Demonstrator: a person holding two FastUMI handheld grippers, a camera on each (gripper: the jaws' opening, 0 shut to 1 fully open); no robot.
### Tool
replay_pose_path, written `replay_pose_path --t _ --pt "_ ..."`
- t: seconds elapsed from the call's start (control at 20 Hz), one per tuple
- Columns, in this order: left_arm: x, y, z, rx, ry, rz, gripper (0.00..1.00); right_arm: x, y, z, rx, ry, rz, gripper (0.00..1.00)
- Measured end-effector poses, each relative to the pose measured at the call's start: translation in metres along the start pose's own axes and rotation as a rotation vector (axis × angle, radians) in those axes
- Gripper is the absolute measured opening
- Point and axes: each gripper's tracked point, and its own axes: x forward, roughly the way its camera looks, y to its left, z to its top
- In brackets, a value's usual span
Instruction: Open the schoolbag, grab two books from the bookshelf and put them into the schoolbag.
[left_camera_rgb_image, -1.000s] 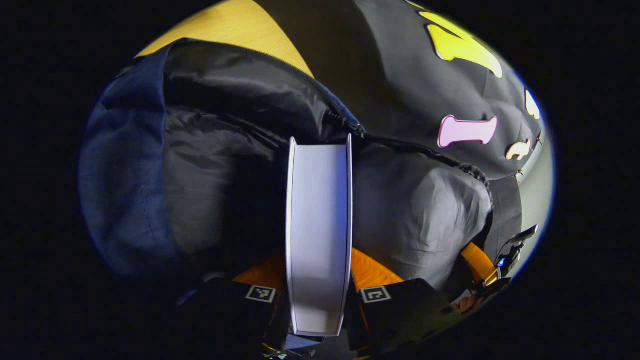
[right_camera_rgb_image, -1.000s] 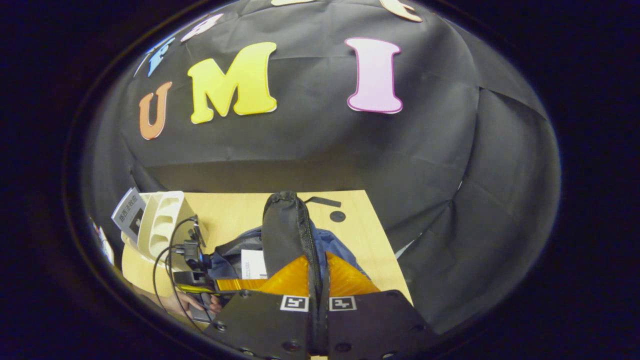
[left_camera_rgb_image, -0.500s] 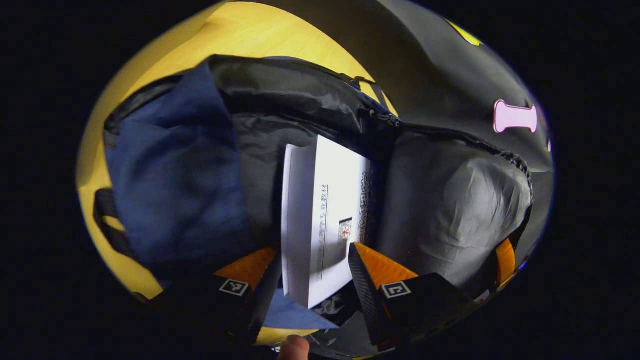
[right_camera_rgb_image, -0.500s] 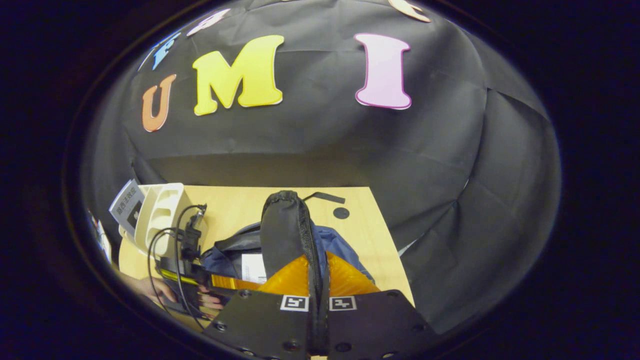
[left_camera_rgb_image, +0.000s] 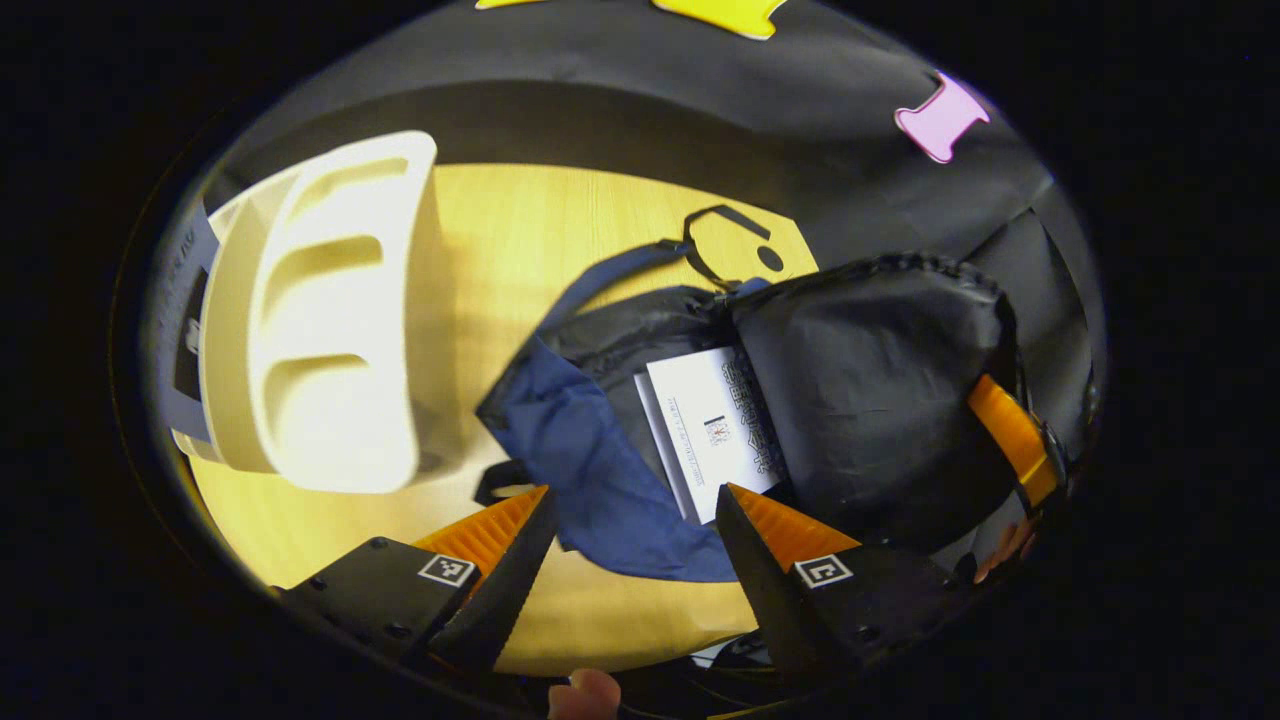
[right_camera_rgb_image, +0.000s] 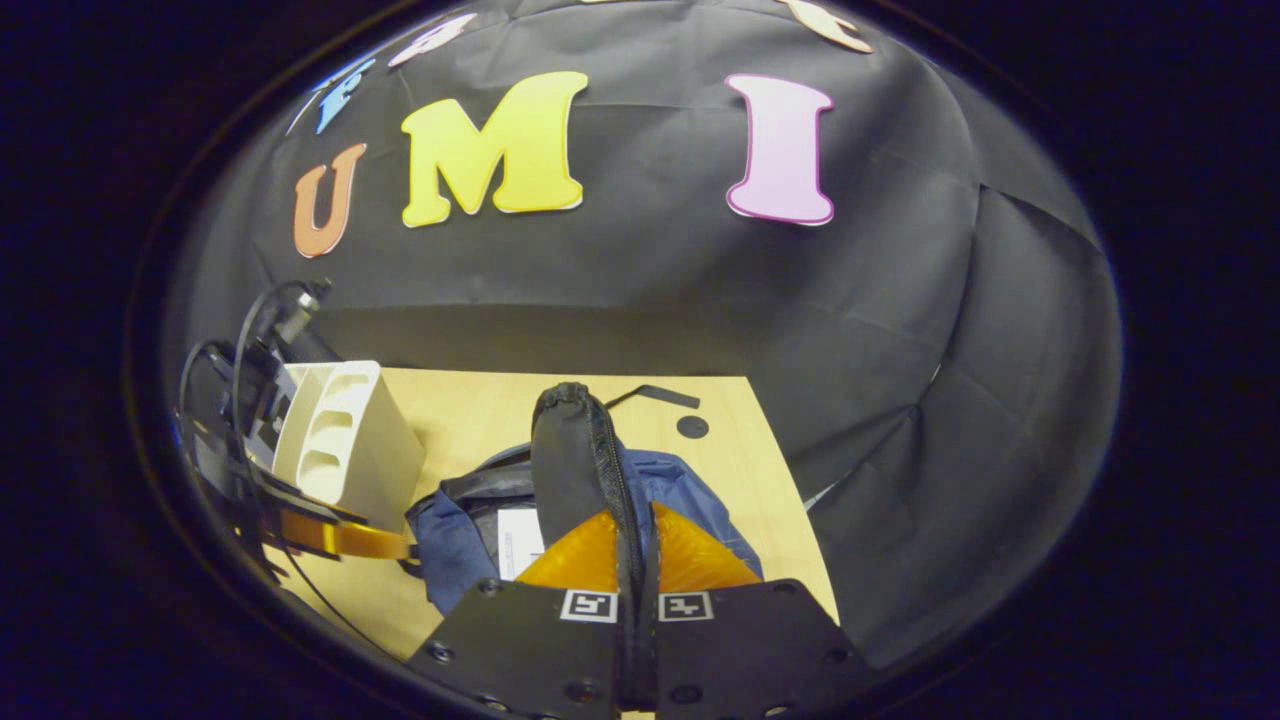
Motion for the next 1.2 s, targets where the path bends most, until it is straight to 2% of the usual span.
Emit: replay_pose_path --t 0.05,0.25,0.45,0.65,0.7,0.8,1.0,1.2 --pt "-0.017 0.006 0.003 0.017 -0.018 0.003 1.0 -0.001 0.001 -0.001 -0.001 -0.002 -0.003 0.02" --pt "-0.088 0.041 0.018 0.04 -0.126 0.034 0.99 -0.006 0.003 -0.004 -0.04 0.001 -0.019 0.0" --pt "-0.162 0.111 0.051 0.07 -0.279 0.18 0.99 -0.009 0.001 -0.006 -0.048 0.005 -0.039 0.0" --pt "-0.213 0.171 0.069 0.073 -0.314 0.281 0.99 -0.009 0.006 -0.006 -0.046 0.007 -0.051 0.0" --pt "-0.22 0.185 0.076 0.08 -0.314 0.307 0.99 -0.01 0.009 -0.006 -0.046 0.009 -0.05 0.02" --pt "-0.229 0.21 0.087 0.091 -0.292 0.332 0.99 -0.01 0.013 -0.005 -0.048 0.008 -0.051 0.0" --pt "-0.222 0.238 0.094 0.054 -0.197 0.31 0.99 -0.012 0.016 -0.009 -0.039 0.012 -0.055 0.0" --pt "-0.193 0.257 0.088 0.001 -0.071 0.27 0.99 -0.012 0.013 -0.013 -0.023 0.018 -0.064 0.0"
